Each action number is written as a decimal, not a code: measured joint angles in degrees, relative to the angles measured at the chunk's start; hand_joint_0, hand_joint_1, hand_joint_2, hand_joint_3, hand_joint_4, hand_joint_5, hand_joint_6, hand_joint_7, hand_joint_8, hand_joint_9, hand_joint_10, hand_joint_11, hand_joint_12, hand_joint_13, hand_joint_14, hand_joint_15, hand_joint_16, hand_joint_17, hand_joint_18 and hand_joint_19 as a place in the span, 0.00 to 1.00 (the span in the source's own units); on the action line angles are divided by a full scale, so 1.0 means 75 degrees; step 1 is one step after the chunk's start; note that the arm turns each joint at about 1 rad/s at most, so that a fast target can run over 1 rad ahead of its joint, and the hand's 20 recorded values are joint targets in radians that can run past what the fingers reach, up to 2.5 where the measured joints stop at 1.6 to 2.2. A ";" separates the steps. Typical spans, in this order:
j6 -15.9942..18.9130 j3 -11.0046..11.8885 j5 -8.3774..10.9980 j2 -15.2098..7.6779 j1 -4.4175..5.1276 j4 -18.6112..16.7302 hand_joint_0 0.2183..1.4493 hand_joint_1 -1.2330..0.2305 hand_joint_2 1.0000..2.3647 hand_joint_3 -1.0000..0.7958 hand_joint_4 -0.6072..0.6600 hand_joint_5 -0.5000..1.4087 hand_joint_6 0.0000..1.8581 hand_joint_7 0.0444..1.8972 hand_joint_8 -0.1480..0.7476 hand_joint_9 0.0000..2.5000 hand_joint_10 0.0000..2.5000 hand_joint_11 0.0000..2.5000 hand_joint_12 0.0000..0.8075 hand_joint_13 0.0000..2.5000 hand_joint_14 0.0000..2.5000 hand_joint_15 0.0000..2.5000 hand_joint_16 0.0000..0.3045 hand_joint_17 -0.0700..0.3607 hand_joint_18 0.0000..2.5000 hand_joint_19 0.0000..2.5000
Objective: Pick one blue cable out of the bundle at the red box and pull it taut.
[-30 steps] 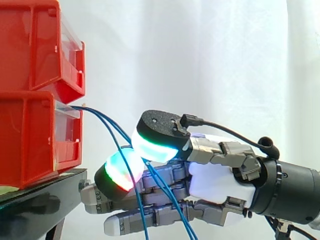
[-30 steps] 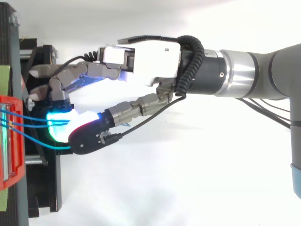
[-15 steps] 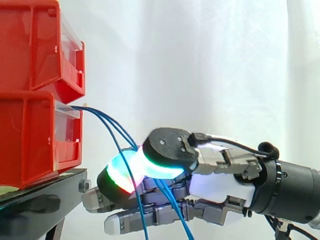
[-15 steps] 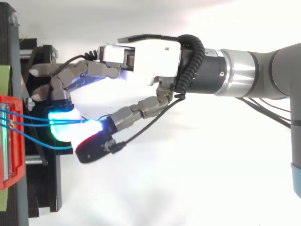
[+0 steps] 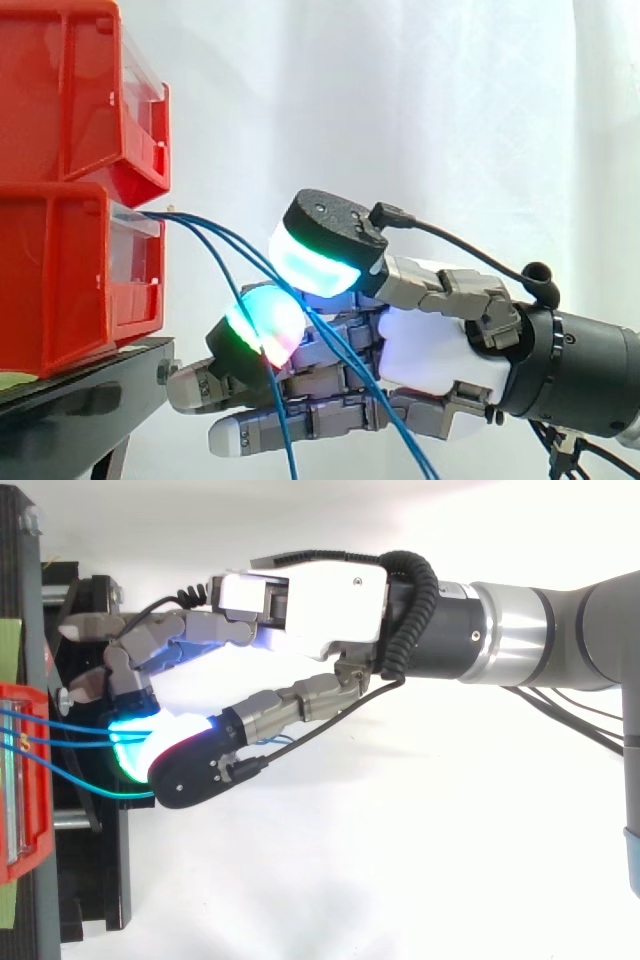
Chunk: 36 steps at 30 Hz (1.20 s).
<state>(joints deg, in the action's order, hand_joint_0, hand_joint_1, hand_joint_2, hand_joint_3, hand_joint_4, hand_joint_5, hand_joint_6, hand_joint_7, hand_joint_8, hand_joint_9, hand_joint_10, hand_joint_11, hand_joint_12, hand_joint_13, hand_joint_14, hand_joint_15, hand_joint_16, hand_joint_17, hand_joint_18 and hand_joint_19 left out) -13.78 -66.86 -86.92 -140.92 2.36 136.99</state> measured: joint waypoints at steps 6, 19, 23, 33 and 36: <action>-0.0002 0.0001 0.0000 0.0013 0.0001 0.0003 0.35 0.46 0.01 0.51 0.89 0.23 0.27 0.63 0.54 0.28 0.00 0.02 0.48 0.10 0.00 0.00 0.22 0.51 0.14 0.07; -0.0002 0.0003 0.0000 0.0018 -0.0019 -0.0017 0.27 0.31 0.01 0.36 0.74 0.22 0.27 0.69 0.52 0.25 0.00 0.05 0.46 0.09 0.00 0.00 0.20 0.48 0.14 0.08; -0.0002 0.0002 0.0000 0.0017 -0.0030 -0.0019 0.22 0.41 0.00 0.28 0.80 0.23 0.27 0.66 0.53 0.26 0.00 0.03 0.48 0.09 0.00 0.00 0.21 0.50 0.14 0.08; -0.0018 0.0007 0.0000 0.0053 -0.0055 -0.0021 0.31 0.54 0.01 0.41 0.88 0.23 0.27 0.58 0.51 0.28 0.00 0.02 0.44 0.10 0.00 0.00 0.19 0.47 0.13 0.09; -0.0023 0.0008 0.0000 0.0059 -0.0059 -0.0020 0.32 0.52 0.01 0.45 0.96 0.23 0.27 0.55 0.52 0.29 0.00 0.02 0.47 0.11 0.00 0.00 0.21 0.49 0.14 0.08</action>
<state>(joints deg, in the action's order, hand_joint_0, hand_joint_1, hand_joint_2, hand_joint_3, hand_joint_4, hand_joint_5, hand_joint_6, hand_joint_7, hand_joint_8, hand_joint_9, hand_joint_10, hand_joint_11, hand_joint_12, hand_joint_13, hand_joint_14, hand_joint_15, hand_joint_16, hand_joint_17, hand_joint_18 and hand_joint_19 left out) -13.95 -66.80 -86.92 -140.48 1.92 136.84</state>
